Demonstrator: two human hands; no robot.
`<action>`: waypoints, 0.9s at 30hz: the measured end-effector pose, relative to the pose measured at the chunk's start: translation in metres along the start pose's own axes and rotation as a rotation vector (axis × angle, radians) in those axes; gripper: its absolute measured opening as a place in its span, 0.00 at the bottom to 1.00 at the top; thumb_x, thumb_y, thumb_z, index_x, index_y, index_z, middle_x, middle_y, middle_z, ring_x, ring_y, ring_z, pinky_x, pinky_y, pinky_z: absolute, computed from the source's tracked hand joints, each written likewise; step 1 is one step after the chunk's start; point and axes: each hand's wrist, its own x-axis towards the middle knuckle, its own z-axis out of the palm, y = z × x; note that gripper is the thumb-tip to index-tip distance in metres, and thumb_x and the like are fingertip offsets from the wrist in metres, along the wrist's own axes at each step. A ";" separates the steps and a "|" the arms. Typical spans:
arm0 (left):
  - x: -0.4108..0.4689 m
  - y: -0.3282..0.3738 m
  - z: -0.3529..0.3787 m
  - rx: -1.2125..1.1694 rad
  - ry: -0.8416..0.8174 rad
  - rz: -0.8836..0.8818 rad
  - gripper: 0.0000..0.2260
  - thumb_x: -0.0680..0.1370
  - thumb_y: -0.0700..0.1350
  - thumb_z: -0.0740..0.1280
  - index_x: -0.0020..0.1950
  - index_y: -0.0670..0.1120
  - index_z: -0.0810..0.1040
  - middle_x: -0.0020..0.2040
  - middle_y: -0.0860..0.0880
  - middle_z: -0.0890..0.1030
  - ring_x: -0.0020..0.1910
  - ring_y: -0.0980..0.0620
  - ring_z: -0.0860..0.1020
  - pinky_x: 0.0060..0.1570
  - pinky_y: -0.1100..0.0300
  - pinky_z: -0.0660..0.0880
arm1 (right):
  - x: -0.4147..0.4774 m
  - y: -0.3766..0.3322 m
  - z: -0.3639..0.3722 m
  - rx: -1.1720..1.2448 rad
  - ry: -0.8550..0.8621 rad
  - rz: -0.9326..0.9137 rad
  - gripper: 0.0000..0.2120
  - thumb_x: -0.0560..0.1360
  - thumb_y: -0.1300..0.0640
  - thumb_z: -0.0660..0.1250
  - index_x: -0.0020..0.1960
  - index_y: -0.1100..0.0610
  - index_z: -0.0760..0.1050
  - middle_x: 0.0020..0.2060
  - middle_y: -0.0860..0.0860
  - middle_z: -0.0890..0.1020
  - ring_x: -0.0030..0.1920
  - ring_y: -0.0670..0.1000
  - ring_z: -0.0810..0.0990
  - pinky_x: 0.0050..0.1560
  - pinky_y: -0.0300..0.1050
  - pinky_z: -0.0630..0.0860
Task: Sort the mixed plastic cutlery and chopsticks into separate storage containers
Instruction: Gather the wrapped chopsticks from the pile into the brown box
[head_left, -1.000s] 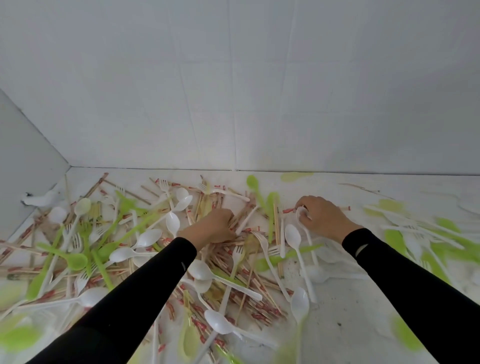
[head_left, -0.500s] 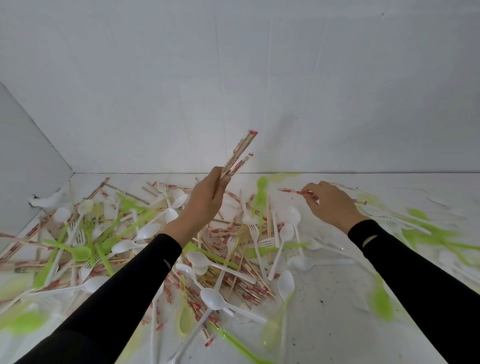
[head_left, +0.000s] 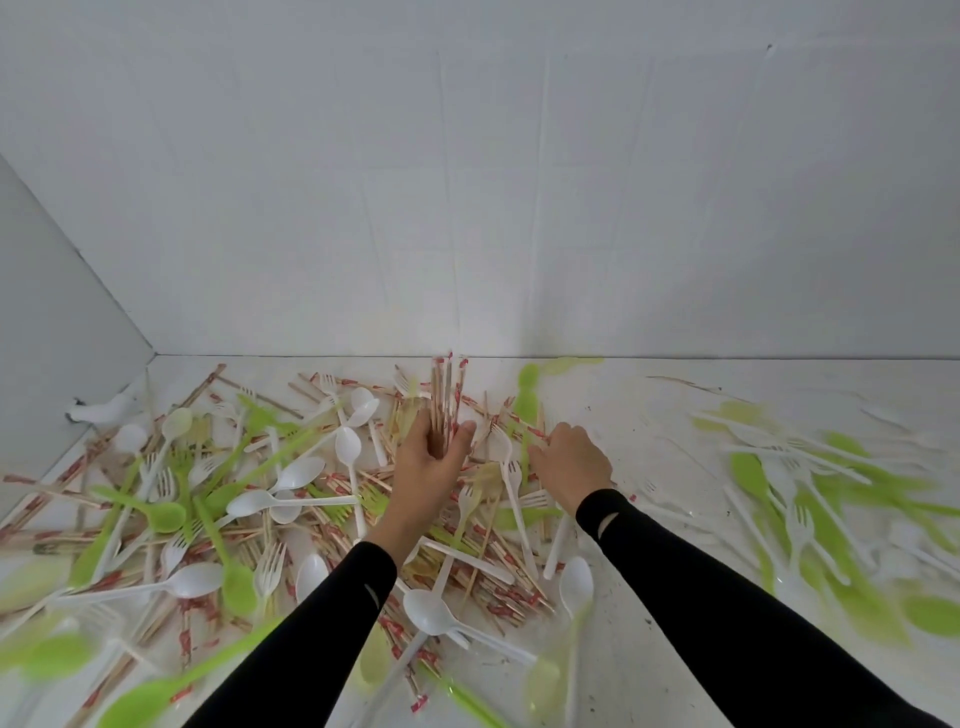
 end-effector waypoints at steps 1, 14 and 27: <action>0.001 -0.004 -0.001 0.013 -0.008 -0.029 0.21 0.78 0.58 0.68 0.48 0.39 0.73 0.41 0.34 0.74 0.42 0.35 0.76 0.44 0.40 0.76 | 0.001 0.001 0.001 -0.020 -0.003 0.014 0.16 0.81 0.48 0.60 0.60 0.59 0.69 0.56 0.54 0.74 0.50 0.56 0.78 0.44 0.46 0.71; 0.056 -0.024 0.019 0.644 -0.184 -0.120 0.18 0.80 0.58 0.63 0.39 0.47 0.69 0.33 0.50 0.71 0.31 0.51 0.71 0.29 0.61 0.63 | 0.020 0.042 -0.027 -0.045 0.067 0.024 0.10 0.75 0.52 0.65 0.48 0.57 0.69 0.46 0.52 0.76 0.40 0.54 0.75 0.36 0.44 0.66; 0.072 -0.022 0.041 0.615 -0.366 -0.265 0.08 0.79 0.45 0.65 0.42 0.45 0.69 0.37 0.50 0.72 0.34 0.53 0.70 0.30 0.65 0.66 | 0.002 0.027 -0.027 0.287 -0.052 -0.390 0.08 0.78 0.51 0.65 0.55 0.52 0.73 0.29 0.48 0.71 0.29 0.48 0.68 0.33 0.45 0.67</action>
